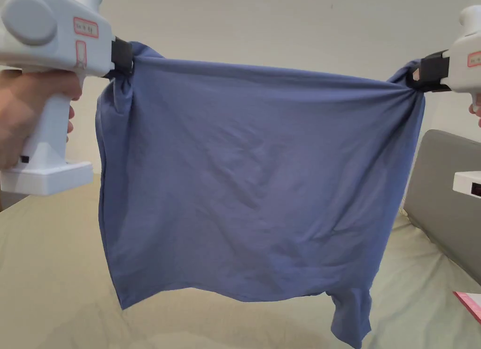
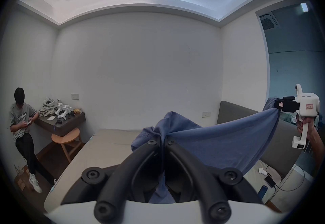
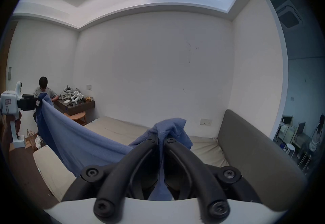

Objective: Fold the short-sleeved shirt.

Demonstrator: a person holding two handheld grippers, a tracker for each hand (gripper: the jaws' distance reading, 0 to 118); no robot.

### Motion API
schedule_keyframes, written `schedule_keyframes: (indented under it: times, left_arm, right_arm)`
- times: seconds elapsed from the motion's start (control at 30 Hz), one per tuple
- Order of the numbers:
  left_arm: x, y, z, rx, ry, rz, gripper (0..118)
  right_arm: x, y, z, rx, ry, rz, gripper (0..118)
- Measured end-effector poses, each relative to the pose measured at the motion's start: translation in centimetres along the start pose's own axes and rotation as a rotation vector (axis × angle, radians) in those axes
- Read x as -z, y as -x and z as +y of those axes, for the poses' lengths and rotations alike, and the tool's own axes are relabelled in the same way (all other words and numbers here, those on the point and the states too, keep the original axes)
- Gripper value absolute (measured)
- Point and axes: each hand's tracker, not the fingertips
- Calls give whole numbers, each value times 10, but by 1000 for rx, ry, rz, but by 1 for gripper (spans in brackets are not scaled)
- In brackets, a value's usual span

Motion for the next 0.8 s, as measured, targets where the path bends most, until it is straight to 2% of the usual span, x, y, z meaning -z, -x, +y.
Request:
schedule_keyframes:
  times: [0.17,0.47,0.53,0.6,0.67,0.7,0.73,0.8]
  left_arm:
    - [36,16,6,-54,34,18,0]
    - [136,27,-6,-7,85,122,0]
    - [164,24,-9,96,100,178,0]
    - [189,23,-12,124,92,179,0]
    - [214,22,-18,137,118,195,0]
    - [227,21,-25,140,123,212,0]
    - [239,24,-32,173,174,228,0]
    - [255,29,-47,157,152,210,0]
  right_arm:
    - [41,0,10,-34,2,-13,6]
    - [151,-7,-5,-56,66,-53,6]
    - [173,-2,-8,-132,107,-69,6]
    - [197,-3,-8,-173,116,-98,6]
    - [208,1,-9,-149,100,-109,6]
    - [213,0,-10,-80,103,-67,6]
    - [223,-3,-13,-57,125,-57,6]
    - [229,4,-26,-118,126,-87,6]
